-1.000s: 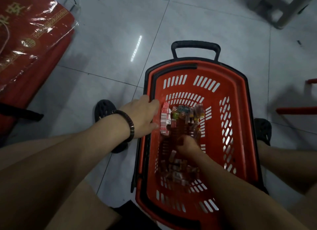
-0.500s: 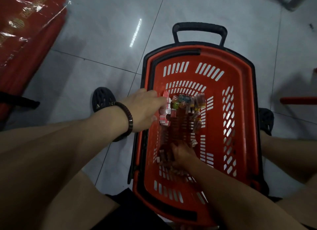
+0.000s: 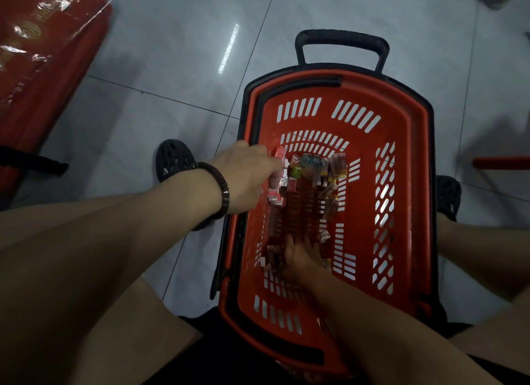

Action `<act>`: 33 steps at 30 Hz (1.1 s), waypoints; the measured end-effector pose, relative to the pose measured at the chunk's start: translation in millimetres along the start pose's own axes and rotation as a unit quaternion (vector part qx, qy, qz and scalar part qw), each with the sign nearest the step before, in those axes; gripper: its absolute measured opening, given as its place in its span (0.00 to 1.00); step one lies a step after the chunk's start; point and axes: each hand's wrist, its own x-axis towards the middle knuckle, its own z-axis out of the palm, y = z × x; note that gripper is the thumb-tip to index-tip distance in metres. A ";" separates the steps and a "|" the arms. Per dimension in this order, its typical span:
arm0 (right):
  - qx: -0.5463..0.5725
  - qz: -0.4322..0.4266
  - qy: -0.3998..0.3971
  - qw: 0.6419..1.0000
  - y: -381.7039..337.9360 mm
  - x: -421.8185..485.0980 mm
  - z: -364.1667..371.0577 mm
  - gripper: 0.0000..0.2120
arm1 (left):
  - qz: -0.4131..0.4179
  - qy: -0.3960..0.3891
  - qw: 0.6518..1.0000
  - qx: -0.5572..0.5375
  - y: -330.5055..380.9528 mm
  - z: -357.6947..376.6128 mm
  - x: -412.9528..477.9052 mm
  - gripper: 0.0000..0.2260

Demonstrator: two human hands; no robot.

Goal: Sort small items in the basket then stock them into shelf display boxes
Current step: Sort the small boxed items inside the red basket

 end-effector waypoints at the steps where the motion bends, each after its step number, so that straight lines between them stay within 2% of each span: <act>1: 0.003 0.003 -0.021 1.000 0.3 1.9 -0.7 0.47 | 0.000 -0.002 1.000 -0.001 -0.4 -0.1 0.1 0.12; 5: 0.017 0.037 -0.055 0.998 0.1 11.1 -2.3 0.50 | 0.003 -0.006 1.000 0.000 -1.6 -0.3 -0.1 0.12; 9: -0.006 0.051 -0.080 0.995 -2.5 15.2 -3.1 0.48 | 0.002 -0.009 1.000 -0.001 -2.2 -0.9 0.5 0.13; 11: 0.017 0.055 -0.092 0.994 -1.4 20.2 4.2 0.42 | 0.002 -0.008 1.000 0.000 -2.1 -0.7 1.1 0.13; 14: 0.061 0.078 -0.109 0.989 -2.5 19.8 3.7 0.29 | -0.001 -0.006 1.000 0.000 -1.8 -0.3 1.8 0.13; 16: 0.051 0.052 -0.116 0.991 -4.6 15.8 -0.5 0.24 | -0.003 -0.007 1.000 0.002 -2.0 -0.1 2.1 0.13; 22: 0.047 0.024 -0.123 0.991 -6.8 13.0 -1.5 0.34 | 0.003 -0.011 1.000 0.006 -3.1 -0.3 2.7 0.14; 25: 0.028 0.018 -0.126 0.991 -7.6 11.8 -6.8 0.33 | 0.006 -0.019 1.000 0.012 -3.3 -1.0 3.2 0.14; 29: 0.039 0.016 -0.142 0.989 -7.1 13.0 -5.5 0.24 | 0.008 -0.022 1.000 0.017 -2.6 -1.0 4.1 0.13; 33: 0.107 0.024 -0.161 0.981 -7.9 10.9 -8.3 0.28 | 0.009 -0.027 0.999 0.017 -3.8 -1.3 5.4 0.12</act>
